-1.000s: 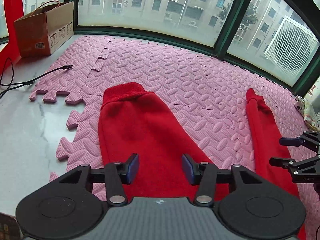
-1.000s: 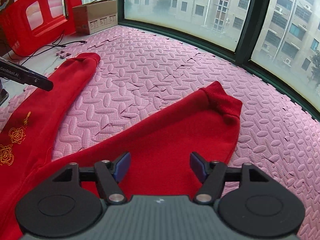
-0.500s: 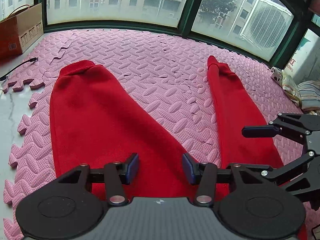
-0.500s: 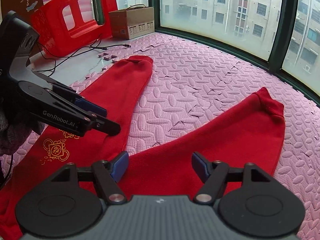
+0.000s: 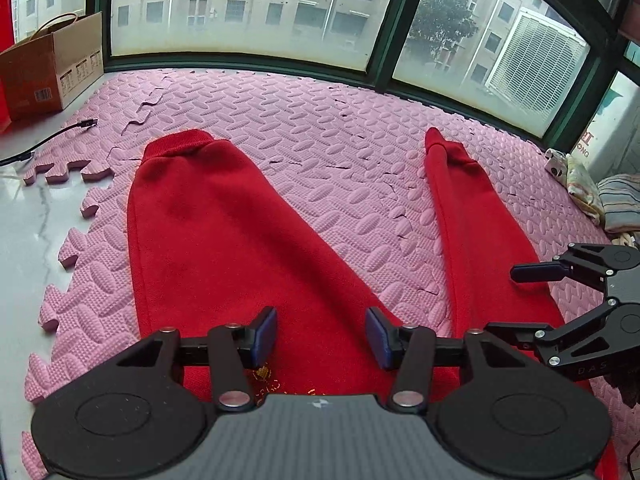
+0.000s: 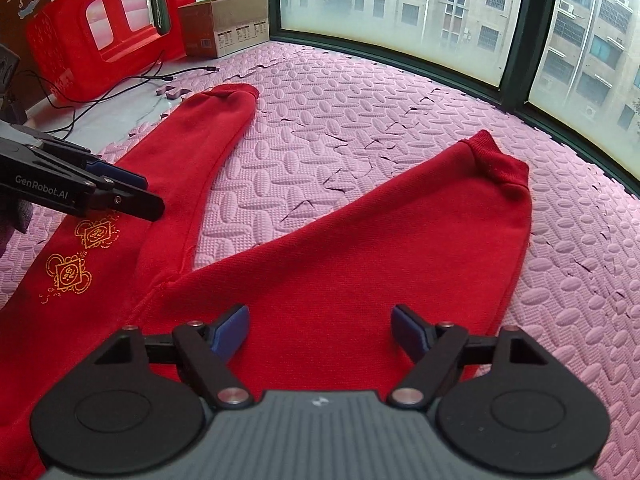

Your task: Fold clothes

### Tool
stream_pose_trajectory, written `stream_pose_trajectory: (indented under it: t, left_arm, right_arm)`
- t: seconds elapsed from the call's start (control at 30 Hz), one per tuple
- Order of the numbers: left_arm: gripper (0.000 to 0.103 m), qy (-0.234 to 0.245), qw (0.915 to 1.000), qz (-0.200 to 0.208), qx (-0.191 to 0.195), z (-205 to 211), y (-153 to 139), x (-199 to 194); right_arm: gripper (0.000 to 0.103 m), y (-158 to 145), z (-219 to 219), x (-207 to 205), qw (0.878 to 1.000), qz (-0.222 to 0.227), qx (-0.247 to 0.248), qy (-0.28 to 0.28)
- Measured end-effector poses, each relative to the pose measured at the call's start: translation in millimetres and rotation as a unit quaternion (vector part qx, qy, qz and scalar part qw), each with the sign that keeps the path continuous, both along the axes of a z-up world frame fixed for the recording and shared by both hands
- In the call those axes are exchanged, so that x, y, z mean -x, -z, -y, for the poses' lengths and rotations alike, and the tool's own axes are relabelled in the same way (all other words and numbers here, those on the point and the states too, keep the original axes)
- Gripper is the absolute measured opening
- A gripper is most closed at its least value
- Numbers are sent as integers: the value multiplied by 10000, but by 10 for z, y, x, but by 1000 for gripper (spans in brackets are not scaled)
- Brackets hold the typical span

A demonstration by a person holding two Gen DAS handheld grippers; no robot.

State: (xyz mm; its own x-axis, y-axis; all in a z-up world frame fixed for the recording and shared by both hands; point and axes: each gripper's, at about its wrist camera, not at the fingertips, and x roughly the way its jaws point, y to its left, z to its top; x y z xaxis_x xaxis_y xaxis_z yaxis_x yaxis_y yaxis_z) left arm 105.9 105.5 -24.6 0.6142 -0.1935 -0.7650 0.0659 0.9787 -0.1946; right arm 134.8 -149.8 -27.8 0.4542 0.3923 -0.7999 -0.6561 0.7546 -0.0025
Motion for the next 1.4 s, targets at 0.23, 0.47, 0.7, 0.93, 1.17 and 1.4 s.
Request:
stream_pose_trajectory:
  t: [0.23,0.47,0.7,0.93,1.17,1.4]
  left_arm:
    - [52,-90,9998,-97,-156,-43,12,44]
    - [52,-238,9993,-123,-273,-122,15,217]
    - [52,-351,9990,-91,-258,-236,14,317]
    - [52,-447,9989,-101,-136,-364,9,364]
    - [52,-425,9990,-89,-116,-391,2,384]
    - [54,-460,9988,-104,-149,-358,2,376]
  right_arm:
    - [81,-22,3,66,10000,-35,-26,54]
    - [82,-238,-378,226,9984,199,-369,-378]
    - [82,44,-713,232,9976,505,328,-346]
    - [82,-48,-790,110,9980,504,236,-306]
    - [82,9,-944,-21,9972,546,397,-313]
    - [86,68,-1030,-91,9973,527,429,-295]
